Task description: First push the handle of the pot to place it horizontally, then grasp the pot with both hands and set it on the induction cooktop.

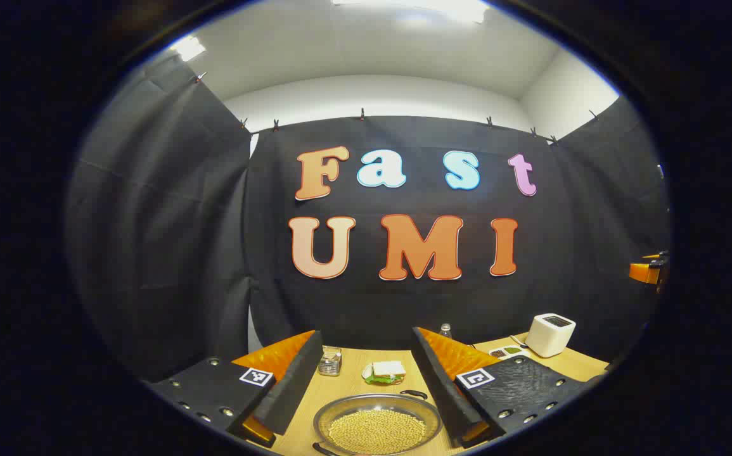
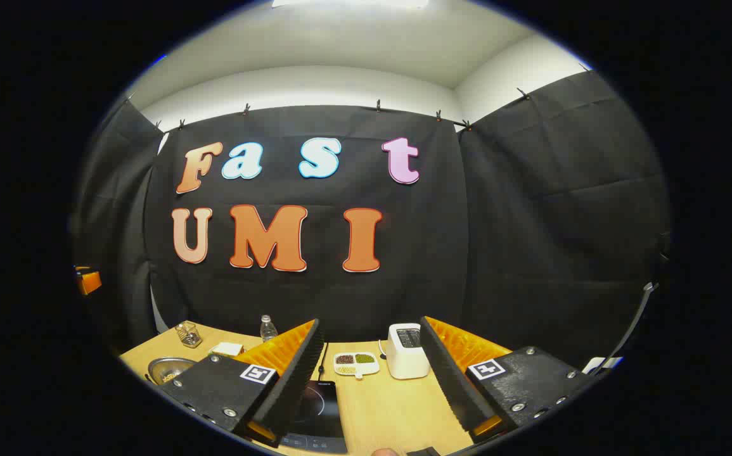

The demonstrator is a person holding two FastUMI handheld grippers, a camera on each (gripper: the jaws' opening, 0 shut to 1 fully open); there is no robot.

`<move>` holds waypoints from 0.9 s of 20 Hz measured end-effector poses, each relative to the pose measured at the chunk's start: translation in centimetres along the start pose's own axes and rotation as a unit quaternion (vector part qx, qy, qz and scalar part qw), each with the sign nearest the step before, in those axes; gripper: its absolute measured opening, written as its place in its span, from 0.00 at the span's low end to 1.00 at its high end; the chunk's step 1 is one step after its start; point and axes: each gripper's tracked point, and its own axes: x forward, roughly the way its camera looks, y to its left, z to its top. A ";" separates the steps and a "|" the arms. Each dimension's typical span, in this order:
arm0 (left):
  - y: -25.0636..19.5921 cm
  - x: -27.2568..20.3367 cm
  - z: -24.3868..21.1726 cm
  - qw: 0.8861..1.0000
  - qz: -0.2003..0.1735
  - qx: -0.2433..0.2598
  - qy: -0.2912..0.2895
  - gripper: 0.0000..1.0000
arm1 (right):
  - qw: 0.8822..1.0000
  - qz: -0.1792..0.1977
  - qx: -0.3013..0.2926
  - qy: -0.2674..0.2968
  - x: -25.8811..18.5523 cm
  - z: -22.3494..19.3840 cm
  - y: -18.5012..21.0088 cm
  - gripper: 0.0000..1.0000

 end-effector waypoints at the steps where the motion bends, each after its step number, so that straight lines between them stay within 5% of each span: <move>1: -0.2 0.1 0.1 1.000 -0.003 0.000 -0.002 0.89 | 1.000 0.000 0.003 0.000 0.0 0.0 0.0 0.95; 18: -0.9 1.1 0.9 0.999 -0.018 0.018 -0.023 0.89 | 1.000 0.001 0.010 0.003 0.7 -0.6 -0.6 0.95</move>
